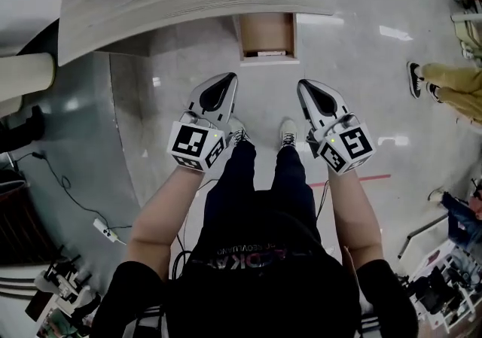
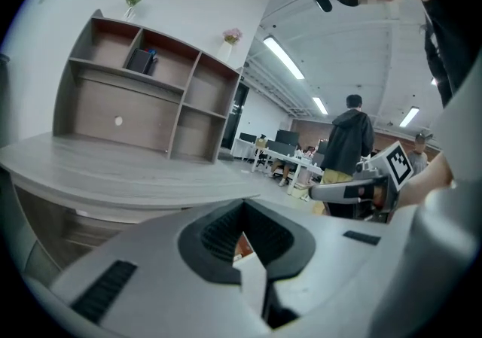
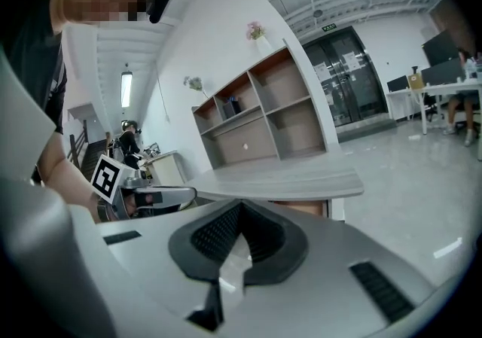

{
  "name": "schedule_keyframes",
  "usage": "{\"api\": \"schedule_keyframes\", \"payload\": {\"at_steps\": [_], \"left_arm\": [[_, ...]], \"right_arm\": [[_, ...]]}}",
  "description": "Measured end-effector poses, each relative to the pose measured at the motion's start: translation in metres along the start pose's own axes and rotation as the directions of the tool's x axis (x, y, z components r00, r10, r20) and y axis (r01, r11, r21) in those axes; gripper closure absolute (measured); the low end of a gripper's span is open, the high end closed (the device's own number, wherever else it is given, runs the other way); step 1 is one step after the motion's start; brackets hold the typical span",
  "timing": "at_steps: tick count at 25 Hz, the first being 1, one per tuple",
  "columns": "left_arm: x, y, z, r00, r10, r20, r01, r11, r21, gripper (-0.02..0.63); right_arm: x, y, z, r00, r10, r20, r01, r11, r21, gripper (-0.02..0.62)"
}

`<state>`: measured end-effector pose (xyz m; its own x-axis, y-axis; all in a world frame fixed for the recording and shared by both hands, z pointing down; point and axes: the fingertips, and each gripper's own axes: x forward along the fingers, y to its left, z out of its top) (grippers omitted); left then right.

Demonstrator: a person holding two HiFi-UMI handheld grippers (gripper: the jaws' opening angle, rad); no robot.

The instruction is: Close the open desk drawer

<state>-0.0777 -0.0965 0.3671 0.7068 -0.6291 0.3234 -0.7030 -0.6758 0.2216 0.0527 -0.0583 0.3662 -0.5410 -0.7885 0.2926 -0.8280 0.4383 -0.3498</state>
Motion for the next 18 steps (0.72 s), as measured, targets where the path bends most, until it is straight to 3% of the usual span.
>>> {"api": "schedule_keyframes", "payload": {"at_steps": [4, 9, 12, 18], "left_arm": [[0.007, 0.016, -0.015, 1.0, -0.008, -0.008, 0.008, 0.999, 0.045, 0.595], [0.013, 0.028, -0.044, 0.999, 0.016, -0.037, -0.015, 0.999, 0.028, 0.595], [0.018, 0.032, -0.065, 0.997, 0.046, -0.059, -0.045, 0.999, 0.021, 0.595], [0.029, 0.037, -0.105, 0.988, 0.116, -0.103, -0.116, 0.993, 0.006, 0.595]], "right_arm": [[0.013, -0.005, -0.009, 0.999, -0.034, 0.014, 0.034, 0.999, -0.003, 0.586], [0.021, -0.017, -0.032, 0.998, -0.063, -0.028, 0.063, 0.998, -0.006, 0.583], [0.029, -0.029, -0.046, 0.997, -0.051, -0.052, 0.049, 0.999, -0.023, 0.514], [0.037, -0.063, -0.078, 0.994, -0.026, -0.103, 0.023, 0.999, -0.03, 0.488]]}}
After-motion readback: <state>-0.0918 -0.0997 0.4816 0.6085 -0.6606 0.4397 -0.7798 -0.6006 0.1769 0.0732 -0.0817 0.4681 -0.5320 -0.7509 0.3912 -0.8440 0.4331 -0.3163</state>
